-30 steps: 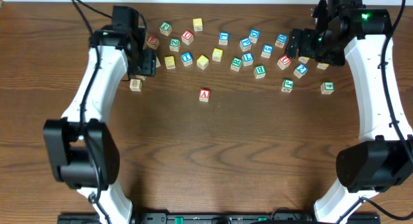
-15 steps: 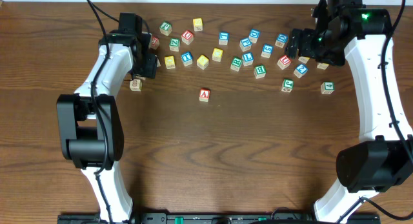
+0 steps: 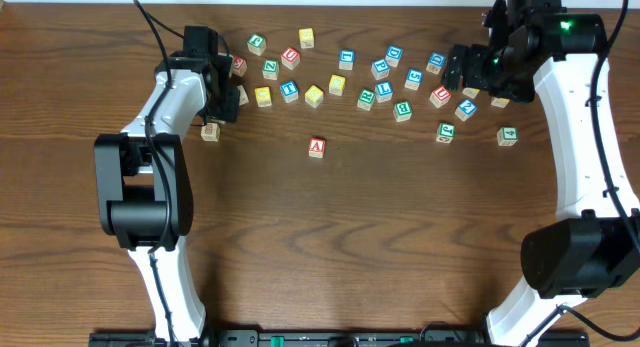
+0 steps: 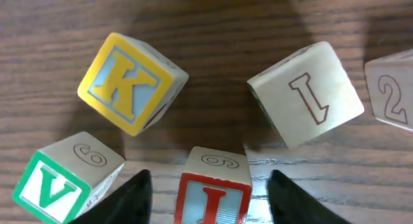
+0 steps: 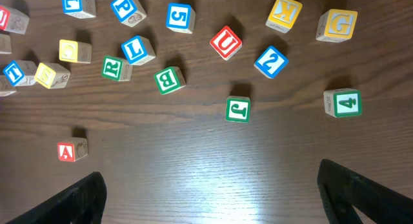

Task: Spell out AI2
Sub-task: 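Move the left gripper to the red I block and grasp it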

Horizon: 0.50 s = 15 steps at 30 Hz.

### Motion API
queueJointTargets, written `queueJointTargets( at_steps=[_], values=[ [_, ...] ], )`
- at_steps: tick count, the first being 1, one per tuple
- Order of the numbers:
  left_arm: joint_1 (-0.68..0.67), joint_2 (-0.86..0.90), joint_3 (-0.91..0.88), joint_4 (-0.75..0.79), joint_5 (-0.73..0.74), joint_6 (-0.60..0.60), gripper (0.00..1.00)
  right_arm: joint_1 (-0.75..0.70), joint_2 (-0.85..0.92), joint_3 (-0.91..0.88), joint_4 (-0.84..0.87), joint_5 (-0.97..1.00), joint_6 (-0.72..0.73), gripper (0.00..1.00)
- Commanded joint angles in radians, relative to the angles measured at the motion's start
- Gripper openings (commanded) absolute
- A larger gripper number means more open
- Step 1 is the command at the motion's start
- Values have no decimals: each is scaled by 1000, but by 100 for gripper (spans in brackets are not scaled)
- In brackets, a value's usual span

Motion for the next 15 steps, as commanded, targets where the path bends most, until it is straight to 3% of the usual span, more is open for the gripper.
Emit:
queueJointTargets(
  at_steps=[1,15],
  values=[
    [0,10,13,3,10,2,48,-3,-12,19,0,4,-3,99],
    [0,10,-37,54,10,2,43,-3,-12,19,0,4,-3,99]
  ],
)
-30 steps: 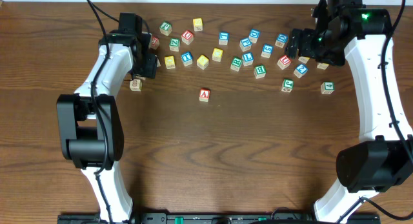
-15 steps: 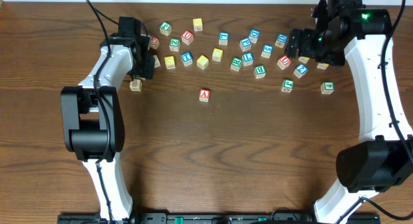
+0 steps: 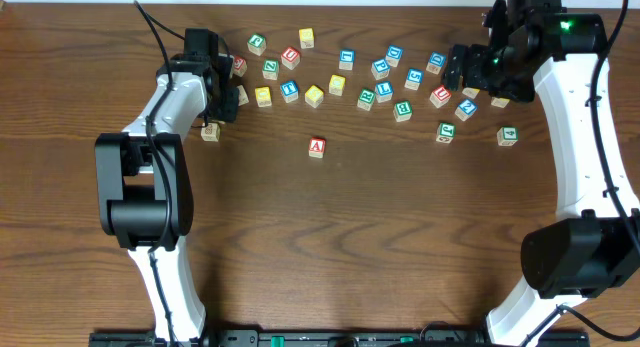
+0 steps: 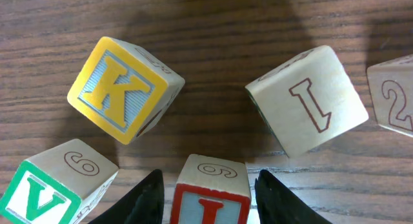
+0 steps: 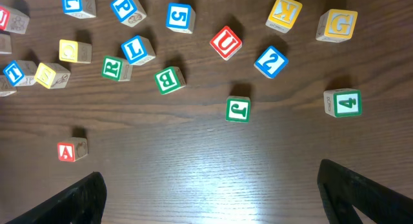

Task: Spell out AI2
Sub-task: 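Move the left gripper to the red I block and grasp it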

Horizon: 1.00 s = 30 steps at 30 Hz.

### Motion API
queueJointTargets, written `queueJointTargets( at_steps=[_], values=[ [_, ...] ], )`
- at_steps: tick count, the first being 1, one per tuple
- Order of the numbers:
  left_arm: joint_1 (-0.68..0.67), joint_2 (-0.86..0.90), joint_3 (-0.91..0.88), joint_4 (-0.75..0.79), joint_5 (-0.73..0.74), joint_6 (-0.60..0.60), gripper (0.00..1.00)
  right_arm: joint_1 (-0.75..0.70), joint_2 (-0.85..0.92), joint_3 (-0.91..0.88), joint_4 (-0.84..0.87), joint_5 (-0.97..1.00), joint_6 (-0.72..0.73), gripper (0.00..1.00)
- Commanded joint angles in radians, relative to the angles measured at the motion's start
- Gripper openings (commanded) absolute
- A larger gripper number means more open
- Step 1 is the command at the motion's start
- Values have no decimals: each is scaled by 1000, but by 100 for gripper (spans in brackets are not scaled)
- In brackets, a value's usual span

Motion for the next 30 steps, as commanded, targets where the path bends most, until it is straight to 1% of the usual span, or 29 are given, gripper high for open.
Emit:
queueJointTargets(
  at_steps=[1,3,8,15,19,23,24,27,29,30],
  values=[
    [0,10,-11,8,5,-2,40,-3,-12,19,0,4,-3,99],
    [0,10,-11,7,5,-2,34,-3,-12,19,0,4,-3,99],
    [0,9,-10,6,5,-6,26,-3,-12,19,0,4,-3,99],
    [0,-8,-10,3,5,-28,25,-3,-12,19,0,4,-3,99],
    [0,-74,-9,-4,5,-48,25,-3,-12,19,0,4,-3,99],
    [-2,-148,-9,-12,5,-111,25,-3,-12,19,0,4,-3,99],
    [-7,-177,-9,-21,5,-140,25,-3,-12,19,0,4,-3,99],
    [-31,-229,-9,-47,5,-180,25,-3,-12,19,0,4,-3,99],
    [-61,-261,-9,-70,5,-217,25,-3,-12,19,0,4,-3,99],
    [-105,-282,-9,-98,5,-245,25,-3,-12,19,0,4,-3,99]
  ],
)
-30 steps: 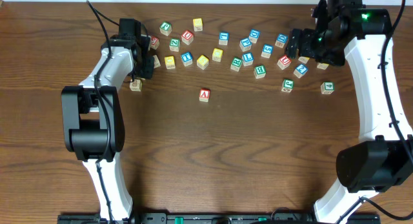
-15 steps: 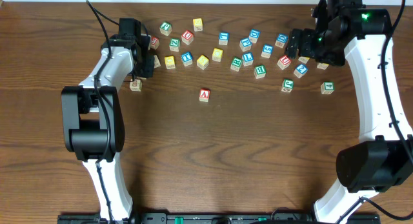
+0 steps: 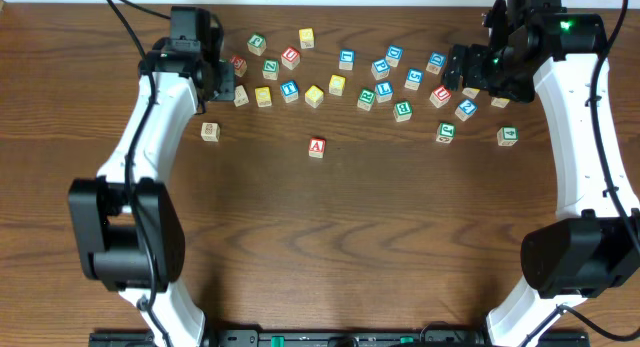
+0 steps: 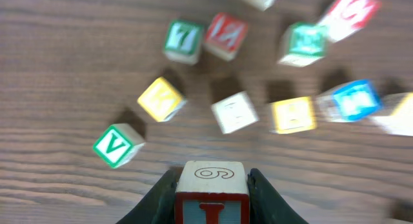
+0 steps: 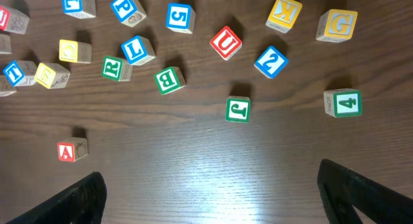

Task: Spell out AI2
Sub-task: 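Move the left gripper to the red I block and grasp it, then place the red I block right of the A block, release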

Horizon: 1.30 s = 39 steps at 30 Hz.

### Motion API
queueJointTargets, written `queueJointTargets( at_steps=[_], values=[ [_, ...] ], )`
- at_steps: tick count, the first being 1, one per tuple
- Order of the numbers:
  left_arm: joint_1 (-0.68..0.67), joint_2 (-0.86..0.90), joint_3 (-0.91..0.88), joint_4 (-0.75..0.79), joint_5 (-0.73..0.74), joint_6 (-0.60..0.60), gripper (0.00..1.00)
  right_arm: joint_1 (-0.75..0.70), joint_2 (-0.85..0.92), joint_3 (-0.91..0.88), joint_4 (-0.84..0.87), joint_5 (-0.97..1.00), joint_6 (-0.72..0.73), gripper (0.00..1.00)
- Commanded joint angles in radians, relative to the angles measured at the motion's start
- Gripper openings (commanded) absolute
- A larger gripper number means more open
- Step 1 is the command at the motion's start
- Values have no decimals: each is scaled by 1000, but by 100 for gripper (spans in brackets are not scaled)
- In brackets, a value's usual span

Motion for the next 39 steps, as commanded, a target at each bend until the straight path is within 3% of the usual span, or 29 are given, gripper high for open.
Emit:
queueJointTargets(
  at_steps=[1,13,19,39],
  values=[
    [-90,-43,-5,-50,-2,-108,25,-3,-12,19,0,4,-3,99],
    [-405,-42,-6,-107,-2,-298,25,-3,-12,19,0,4,-3,99],
    [-520,-12,-6,-94,-2,-315,26,-3,-12,19,0,4,-3,99],
    [-562,188,-6,-37,-54,-314,25,-3,-12,19,0,4,-3,99]
  ],
)
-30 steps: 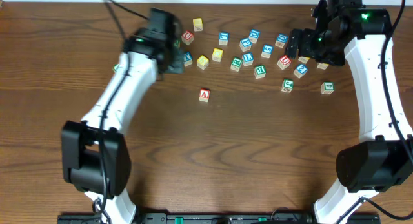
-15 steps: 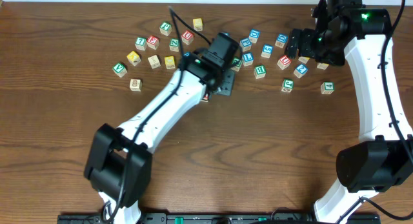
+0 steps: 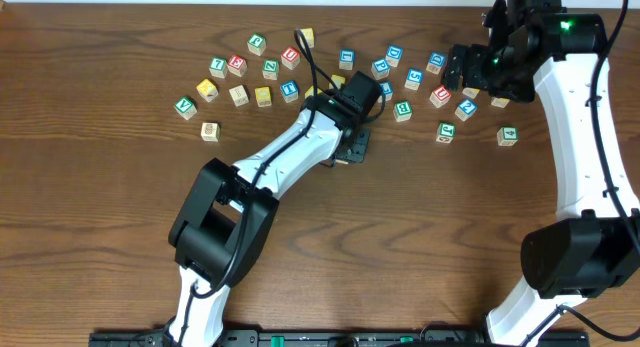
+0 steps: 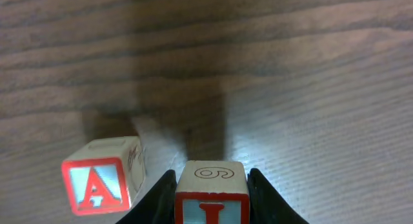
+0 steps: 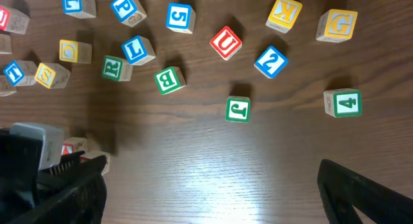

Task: Spell out AI2
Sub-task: 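Place the red I block right of the A block, release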

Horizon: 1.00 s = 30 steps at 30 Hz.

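Note:
My left gripper is shut on the red I block, whose top face bears a 6. It holds the block low over the wood, just right of the red A block. In the overhead view the left gripper is at the table's middle and the arm hides the A. The blue 2 block lies among the loose blocks at the back right, also visible from overhead as the blue 2. My right gripper hangs open and holds nothing above that area.
Several lettered blocks lie scattered along the back of the table. A green V and a plain block sit at the left. A green J and a green 4 lie nearest the right gripper.
My left gripper has carried the I block from above the back-left cluster to the middle of the table, beside the A block. The right arm has not moved.
My left gripper first stood open around the red I block in the back-left cluster, then its jaws stood closer to it. After that it held the block lifted over the cluster, and now holds it just right of the A.

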### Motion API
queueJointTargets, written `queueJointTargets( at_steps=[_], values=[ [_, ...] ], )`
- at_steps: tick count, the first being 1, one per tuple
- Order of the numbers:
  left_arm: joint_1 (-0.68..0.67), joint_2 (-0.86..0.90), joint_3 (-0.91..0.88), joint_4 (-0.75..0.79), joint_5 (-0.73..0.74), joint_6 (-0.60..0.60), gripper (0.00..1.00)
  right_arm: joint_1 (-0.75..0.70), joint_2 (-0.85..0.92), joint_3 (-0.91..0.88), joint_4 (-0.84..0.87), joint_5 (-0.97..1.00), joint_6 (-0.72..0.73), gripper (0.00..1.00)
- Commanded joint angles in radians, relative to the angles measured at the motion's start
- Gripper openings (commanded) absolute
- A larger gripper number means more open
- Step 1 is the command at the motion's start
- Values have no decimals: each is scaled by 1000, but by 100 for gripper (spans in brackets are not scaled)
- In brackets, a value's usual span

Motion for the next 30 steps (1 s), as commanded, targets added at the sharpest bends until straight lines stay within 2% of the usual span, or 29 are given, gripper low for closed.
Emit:
queueJointTargets(
  at_steps=[1,5,19,30],
  values=[
    [2,11,-5,7,-81,-5,26,-3,-12,19,0,4,-3,99],
    [2,17,-5,16,-160,-5,25,-3,-12,19,0,5,-3,99],
    [9,55,-5,47,-159,-11,26,-3,-12,19,0,4,-3,99],
    [66,56,-5,51,-159,-72,25,-3,-12,19,0,4,-3,99]
  ],
)
